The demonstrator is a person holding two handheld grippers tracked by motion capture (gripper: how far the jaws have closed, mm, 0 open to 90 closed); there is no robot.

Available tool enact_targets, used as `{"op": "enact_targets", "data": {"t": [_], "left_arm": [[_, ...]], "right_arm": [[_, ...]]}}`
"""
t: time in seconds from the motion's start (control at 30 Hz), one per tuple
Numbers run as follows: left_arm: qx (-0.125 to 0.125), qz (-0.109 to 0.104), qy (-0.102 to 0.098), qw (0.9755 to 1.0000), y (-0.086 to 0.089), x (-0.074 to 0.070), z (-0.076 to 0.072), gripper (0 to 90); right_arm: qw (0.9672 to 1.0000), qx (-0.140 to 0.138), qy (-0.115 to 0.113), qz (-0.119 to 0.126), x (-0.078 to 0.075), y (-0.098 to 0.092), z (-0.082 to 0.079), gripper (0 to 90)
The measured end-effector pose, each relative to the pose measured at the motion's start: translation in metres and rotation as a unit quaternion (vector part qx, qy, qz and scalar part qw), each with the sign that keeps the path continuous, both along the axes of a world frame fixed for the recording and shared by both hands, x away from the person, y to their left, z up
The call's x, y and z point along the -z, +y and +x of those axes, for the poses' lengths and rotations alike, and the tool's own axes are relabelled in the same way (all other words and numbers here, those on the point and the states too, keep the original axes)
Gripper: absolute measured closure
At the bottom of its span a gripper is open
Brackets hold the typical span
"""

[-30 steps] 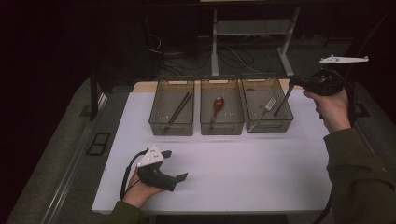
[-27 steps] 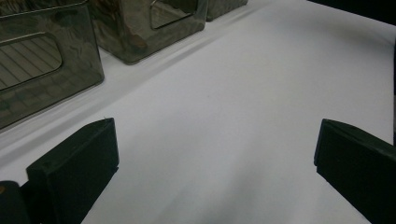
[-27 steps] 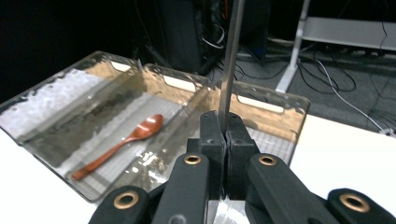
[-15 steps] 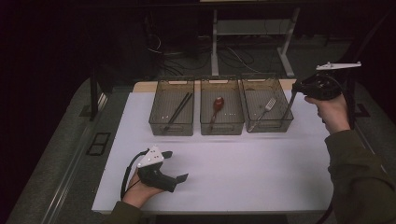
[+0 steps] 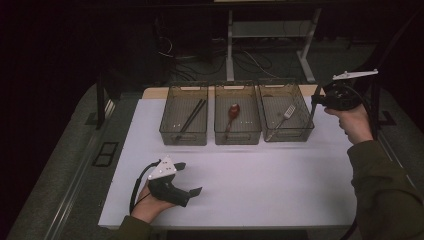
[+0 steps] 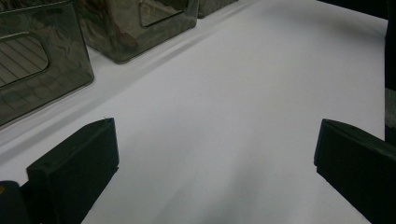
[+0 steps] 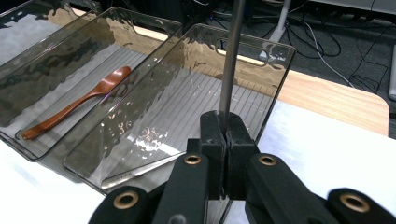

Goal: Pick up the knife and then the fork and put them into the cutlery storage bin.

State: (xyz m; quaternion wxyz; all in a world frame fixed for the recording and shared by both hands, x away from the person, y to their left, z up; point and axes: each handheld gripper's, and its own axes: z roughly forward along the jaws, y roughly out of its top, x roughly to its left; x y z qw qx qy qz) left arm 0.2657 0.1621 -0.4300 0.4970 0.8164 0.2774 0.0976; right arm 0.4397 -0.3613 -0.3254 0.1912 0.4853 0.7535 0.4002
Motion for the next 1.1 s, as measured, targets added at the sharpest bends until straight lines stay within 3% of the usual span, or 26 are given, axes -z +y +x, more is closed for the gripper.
{"op": "enact_targets", "data": {"t": [0.63, 1.1], "left_arm": [[0.005, 0.005, 0.001, 1.0000, -0.001, 0.000, 0.001, 0.0], [0.011, 0.005, 0.007, 0.9999, -0.003, 0.001, 0.003, 0.0]], "right_arm": [[0.9997, 0.000, 0.002, -0.025, 0.010, 0.031, 0.033, 87.5], [0.9969, -0.014, 0.023, -0.074, 0.027, 0.065, 0.067, 87.5]]}}
